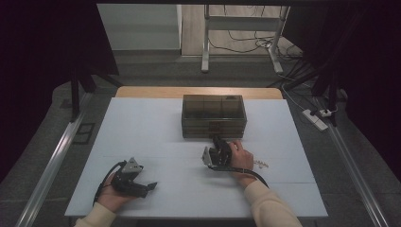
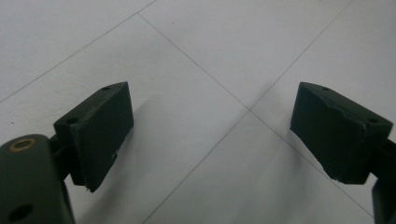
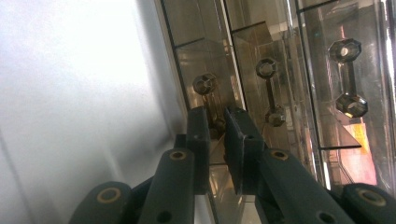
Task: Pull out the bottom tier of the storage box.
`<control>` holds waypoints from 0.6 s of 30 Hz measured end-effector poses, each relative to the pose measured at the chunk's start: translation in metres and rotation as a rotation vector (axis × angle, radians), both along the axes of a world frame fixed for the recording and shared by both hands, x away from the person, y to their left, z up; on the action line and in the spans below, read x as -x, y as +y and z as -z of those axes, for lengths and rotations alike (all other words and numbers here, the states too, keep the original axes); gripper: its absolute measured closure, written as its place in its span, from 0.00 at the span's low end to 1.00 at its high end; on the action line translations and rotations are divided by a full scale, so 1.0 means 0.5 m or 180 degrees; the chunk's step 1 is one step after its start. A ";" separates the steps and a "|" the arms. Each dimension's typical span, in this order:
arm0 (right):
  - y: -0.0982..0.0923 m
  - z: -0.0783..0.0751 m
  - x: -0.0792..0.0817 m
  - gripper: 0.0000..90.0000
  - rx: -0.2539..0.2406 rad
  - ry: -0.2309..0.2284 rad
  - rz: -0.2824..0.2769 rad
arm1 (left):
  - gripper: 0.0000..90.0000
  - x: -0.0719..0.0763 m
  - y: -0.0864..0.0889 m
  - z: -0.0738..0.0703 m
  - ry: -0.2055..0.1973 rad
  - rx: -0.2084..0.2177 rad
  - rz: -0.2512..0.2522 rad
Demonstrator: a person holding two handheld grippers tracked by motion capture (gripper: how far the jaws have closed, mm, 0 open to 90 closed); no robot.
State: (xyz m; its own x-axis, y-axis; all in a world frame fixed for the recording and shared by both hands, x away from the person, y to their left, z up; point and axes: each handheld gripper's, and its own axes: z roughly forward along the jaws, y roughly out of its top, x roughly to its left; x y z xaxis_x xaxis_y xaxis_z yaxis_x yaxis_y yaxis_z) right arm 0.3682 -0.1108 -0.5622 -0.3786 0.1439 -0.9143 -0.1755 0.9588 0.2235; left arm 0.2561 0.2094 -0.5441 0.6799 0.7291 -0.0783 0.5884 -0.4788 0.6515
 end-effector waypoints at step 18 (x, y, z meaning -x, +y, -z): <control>0.011 0.008 -0.006 0.85 0.0119 -0.0033 -0.0004 | 0.14 -0.001 0.000 0.001 0.0011 -0.0013 0.0001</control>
